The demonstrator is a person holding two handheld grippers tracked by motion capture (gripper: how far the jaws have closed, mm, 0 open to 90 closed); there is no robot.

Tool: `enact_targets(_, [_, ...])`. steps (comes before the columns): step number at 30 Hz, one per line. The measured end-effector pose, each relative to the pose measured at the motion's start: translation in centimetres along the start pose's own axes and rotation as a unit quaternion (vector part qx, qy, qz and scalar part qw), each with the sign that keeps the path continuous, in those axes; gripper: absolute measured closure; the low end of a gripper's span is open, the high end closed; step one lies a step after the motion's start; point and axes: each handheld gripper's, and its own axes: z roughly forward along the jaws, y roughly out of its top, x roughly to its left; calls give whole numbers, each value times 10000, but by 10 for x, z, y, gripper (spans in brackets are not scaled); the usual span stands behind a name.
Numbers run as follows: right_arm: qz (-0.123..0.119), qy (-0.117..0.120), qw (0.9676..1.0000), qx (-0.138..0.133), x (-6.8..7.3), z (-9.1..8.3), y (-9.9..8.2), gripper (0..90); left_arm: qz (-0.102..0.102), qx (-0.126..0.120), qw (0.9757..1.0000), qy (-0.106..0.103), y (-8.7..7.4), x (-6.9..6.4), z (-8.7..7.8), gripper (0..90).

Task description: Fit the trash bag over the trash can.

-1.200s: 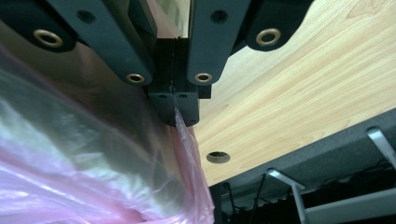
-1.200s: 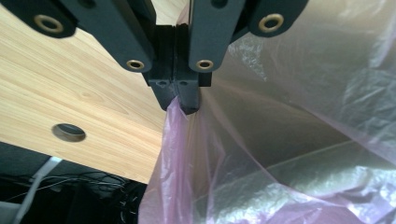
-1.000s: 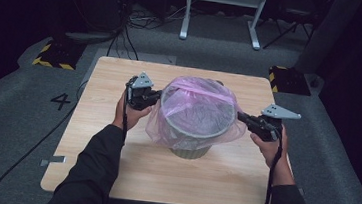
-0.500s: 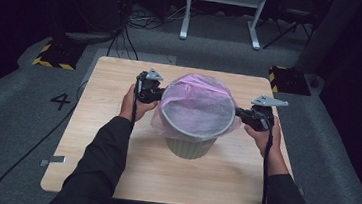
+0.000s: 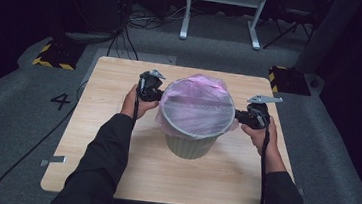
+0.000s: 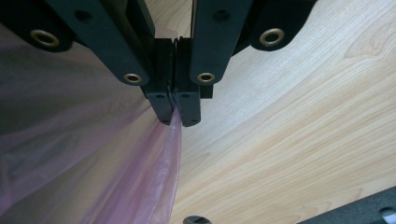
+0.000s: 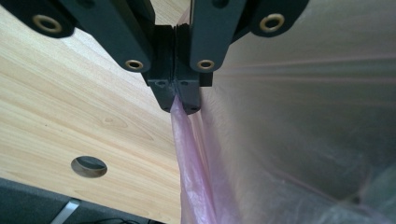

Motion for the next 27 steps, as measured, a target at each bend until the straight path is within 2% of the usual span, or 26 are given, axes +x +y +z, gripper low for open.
enact_targets(5, [17, 36, 9999, 128, 1, 4, -2, 897, 14, 120, 9999, -36, -1, 0, 3, 882])
enact_targets(10, [43, 110, 9998, 149, 1, 5, -5, 897, -28, 144, 9999, -63, -6, 2, 2, 879])
enact_targets(14, [-34, 91, 9999, 138, 2, 2, -9, 893, -44, 90, 9999, -52, -9, 3, -2, 868])
enact_targets(15, [-47, 67, 9999, 89, 2, -2, -11, 886, 23, 52, 10000, 41, -11, 2, -7, 850])
enact_targets(17, [-91, 65, 9999, 42, 3, -4, -11, 878, 88, -2, 9999, 91, -12, 2, -10, 815])
enact_targets(19, [-164, 2, 9999, -28, 4, -9, -13, 860, 59, -166, 9995, 251, -14, 0, -19, 641])
enact_targets(21, [-242, 0, 9995, -202, 4, -15, -14, 815, 192, -389, 9987, 261, -17, -3, -31, 526])
enact_targets(22, [-277, -21, 9992, -275, 4, -19, -14, 789, 226, -463, 9977, 434, -19, -6, -37, 454])
enact_targets(23, [-357, -82, 9986, -390, 5, -26, -15, 763, 339, -607, 9962, 523, -22, -10, -49, 349])
enact_targets(24, [-357, -82, 9986, -390, 5, -26, -15, 763, 339, -607, 9962, 523, -22, -10, -49, 320])
enact_targets(25, [-466, -82, 9973, -555, 6, -34, -16, 707, 409, -744, 9940, 682, -27, -13, -61, 294])
enact_targets(27, [-524, -106, 9968, -588, 7, -38, -17, 684, 405, -800, 9936, 688, -29, -13, -67, 273])
